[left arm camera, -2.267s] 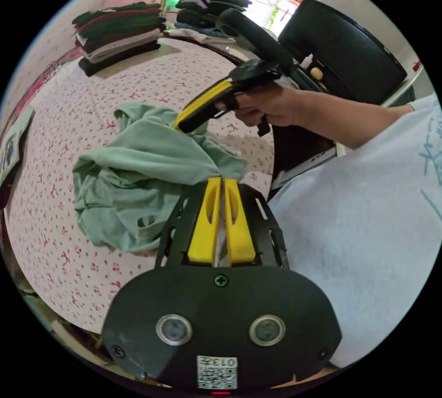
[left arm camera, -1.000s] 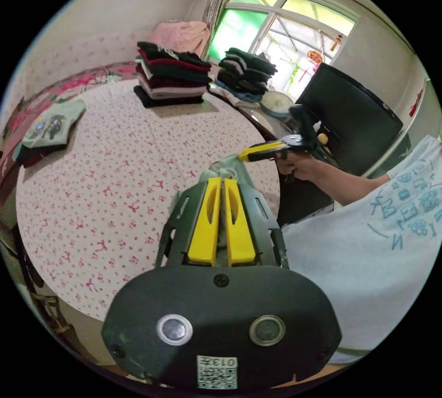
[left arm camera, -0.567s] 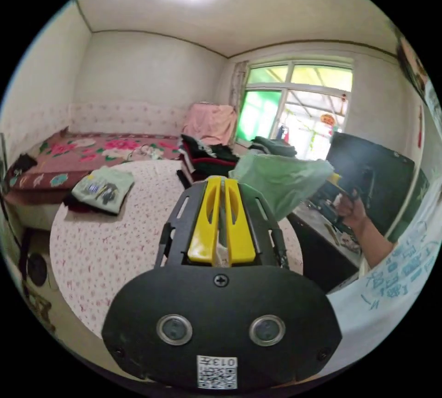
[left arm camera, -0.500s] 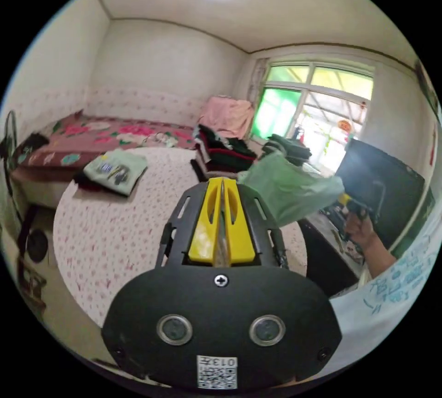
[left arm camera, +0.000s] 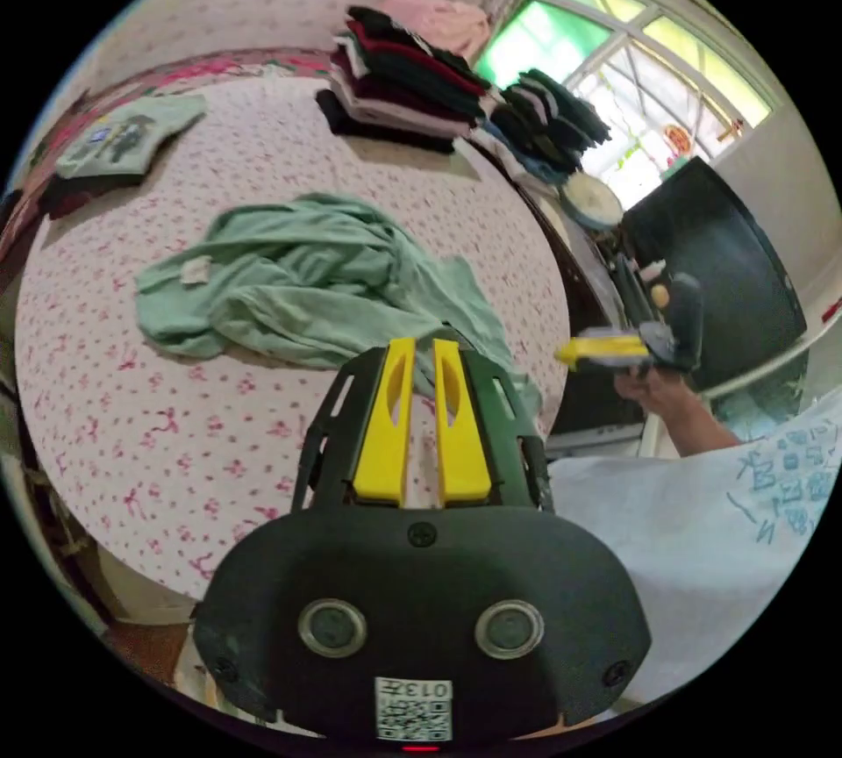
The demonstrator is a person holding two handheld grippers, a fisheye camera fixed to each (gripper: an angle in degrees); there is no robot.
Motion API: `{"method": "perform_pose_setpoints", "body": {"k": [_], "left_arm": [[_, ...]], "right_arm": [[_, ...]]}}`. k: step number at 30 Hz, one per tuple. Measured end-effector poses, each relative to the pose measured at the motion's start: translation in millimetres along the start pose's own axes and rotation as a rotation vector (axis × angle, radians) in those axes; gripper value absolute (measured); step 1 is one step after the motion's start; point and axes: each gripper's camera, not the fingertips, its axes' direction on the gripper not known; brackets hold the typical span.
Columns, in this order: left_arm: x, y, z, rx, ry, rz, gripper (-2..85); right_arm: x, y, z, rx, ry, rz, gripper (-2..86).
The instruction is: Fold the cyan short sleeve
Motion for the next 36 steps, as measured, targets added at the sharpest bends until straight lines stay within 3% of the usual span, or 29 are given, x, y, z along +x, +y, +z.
{"method": "perform_pose_setpoints", "body": {"k": [5,8,11,14,17,25,30,36], "left_arm": [[86,-20,75,-0.171,-0.172,0.282,11.1],[111,-18,102,-0.213,-0.311,0.362,6.8],[109,-20,99,-0.226,-0.29,0.378,2.1],[83,-19,75,-0.19,-0.167,0.265,1.1],[48,-2,22,-0.035,-0.065,0.123,0.7],[-56,110,-137,0.307,-0.236,-0.29,0.5],[-91,171,-172,0.454,-0.354,-0.598,1.8],[-86,161,-136,0.317,-0.349,-0.493,7.8]], "right_arm": [[10,-48,31,0.011,0.136,0.028,7.5],[13,-70,60,-0.053,0.183,0.032,7.6],[14,-80,85,-0.109,0.224,0.034,3.0],[6,-82,92,-0.147,0.227,-0.014,0.7],[-5,-74,83,-0.131,0.108,-0.087,0.1],[-93,-33,73,-0.152,-0.283,-0.419,0.3],[-119,-42,88,-0.141,-0.164,-0.453,2.6],[-77,-94,84,-0.03,-0.053,-0.226,7.1]]}}
